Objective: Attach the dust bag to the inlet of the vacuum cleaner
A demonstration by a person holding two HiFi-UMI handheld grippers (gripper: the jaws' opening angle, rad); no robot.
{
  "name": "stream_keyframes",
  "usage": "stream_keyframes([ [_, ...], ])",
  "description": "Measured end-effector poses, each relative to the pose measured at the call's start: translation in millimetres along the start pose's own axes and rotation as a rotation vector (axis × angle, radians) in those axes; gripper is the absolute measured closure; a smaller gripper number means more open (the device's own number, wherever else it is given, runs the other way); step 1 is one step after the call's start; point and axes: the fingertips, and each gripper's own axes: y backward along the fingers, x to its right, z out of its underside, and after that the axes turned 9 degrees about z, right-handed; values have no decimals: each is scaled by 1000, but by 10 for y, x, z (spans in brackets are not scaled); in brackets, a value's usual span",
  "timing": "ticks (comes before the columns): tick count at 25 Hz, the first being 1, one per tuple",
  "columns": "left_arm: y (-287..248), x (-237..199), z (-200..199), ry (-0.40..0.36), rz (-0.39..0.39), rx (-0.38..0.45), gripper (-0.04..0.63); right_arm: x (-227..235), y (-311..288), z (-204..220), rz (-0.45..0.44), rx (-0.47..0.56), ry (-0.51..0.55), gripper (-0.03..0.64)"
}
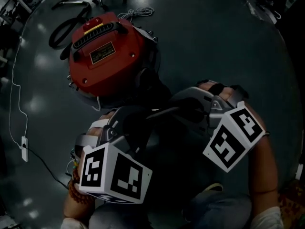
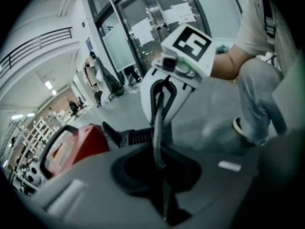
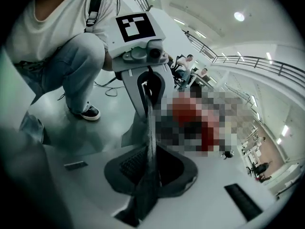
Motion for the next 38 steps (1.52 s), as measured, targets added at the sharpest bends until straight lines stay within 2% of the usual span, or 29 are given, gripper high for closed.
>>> stream_keyframes([
  [8, -14, 24, 8, 36, 46, -11, 566, -1, 116, 39, 5, 7, -37, 580],
  [14, -37, -75, 80, 52, 52, 6, 566, 93, 29, 59, 11, -20, -2, 578],
  [18, -78, -108, 16, 23, 101, -27, 565, 100, 26, 89, 3, 48, -71, 577],
  [20, -101, -104, 28, 37, 122, -22, 565, 97, 4, 121, 5, 34, -75, 577],
  [24, -92, -73, 141, 121, 122, 29, 568, 125, -49, 71, -8, -85, 106, 571],
  [26, -89, -65, 174, 138, 111, 39, 568, 125, -60, 43, -23, -112, 164, 568],
  [28, -73, -84, 159, 114, 90, 19, 568, 122, -54, 41, -30, -91, 128, 568],
  [32, -71, -136, 28, 15, 73, -50, 563, 129, -18, 100, -13, 51, -90, 569],
  [34, -76, -137, 6, 0, 74, -55, 561, 121, -25, 120, -20, 96, -169, 569],
  [36, -68, -123, 18, 29, 79, -25, 561, 125, -22, 128, -24, 51, -137, 569],
  [38, -50, -117, 41, 75, 90, 18, 565, 158, -20, 97, -25, -30, -20, 569],
])
